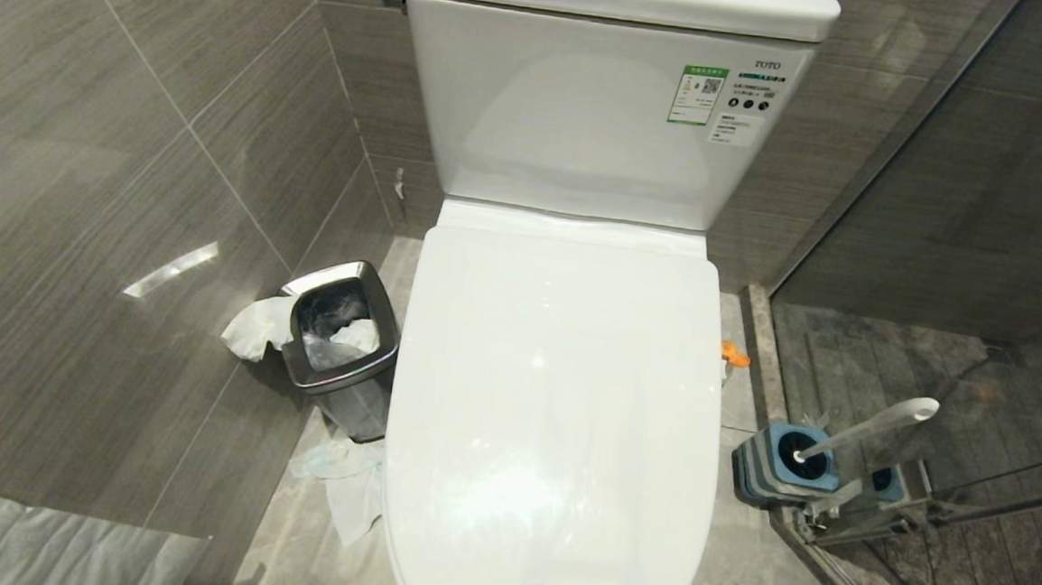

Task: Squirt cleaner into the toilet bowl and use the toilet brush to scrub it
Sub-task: Use the left hand to lift the toilet lid slightly

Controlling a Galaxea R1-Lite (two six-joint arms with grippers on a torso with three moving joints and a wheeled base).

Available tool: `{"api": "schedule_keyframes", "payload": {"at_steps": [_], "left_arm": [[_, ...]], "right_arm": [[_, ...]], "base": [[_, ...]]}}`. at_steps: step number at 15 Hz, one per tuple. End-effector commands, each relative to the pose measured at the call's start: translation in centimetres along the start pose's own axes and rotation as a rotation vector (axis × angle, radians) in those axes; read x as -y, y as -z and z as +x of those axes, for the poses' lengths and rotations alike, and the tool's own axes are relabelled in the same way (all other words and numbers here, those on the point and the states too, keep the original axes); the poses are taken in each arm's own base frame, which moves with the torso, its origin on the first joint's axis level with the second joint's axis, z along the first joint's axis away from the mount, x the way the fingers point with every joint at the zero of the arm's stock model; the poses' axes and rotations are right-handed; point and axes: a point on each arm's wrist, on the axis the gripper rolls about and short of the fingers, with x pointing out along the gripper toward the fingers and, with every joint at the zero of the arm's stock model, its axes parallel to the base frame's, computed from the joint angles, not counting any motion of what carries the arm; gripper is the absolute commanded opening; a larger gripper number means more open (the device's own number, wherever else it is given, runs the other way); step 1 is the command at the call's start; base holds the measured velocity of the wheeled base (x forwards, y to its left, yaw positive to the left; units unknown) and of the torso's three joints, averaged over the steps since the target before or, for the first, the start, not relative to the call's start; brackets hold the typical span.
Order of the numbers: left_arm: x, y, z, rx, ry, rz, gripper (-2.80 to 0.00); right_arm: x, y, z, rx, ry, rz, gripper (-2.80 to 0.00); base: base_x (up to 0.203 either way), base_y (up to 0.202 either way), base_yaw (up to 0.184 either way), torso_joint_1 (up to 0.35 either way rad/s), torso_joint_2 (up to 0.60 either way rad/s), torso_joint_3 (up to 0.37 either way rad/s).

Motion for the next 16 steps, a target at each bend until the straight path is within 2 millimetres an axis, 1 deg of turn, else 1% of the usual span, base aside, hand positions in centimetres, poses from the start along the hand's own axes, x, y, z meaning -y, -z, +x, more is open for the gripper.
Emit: {"api": "schedule_keyframes", "payload": {"at_steps": [1, 16], "left_arm": [[0.0, 0.01, 0.01, -0.001, -0.001, 0.0, -2.8], [0.0, 0.01, 0.0, -0.005, 0.001, 0.01, -2.8]], "right_arm": [[0.0, 0.01, -0.01, 0.001, 0.0, 0.0, -2.8], [0.0, 0.0, 0.0, 0.0, -0.001, 0.0, -2.8]], "base": [[0.0, 0.0, 0.0, 0.0, 0.0, 0.0], [0.0, 0.0, 0.0, 0.0, 0.0, 0.0]]}}
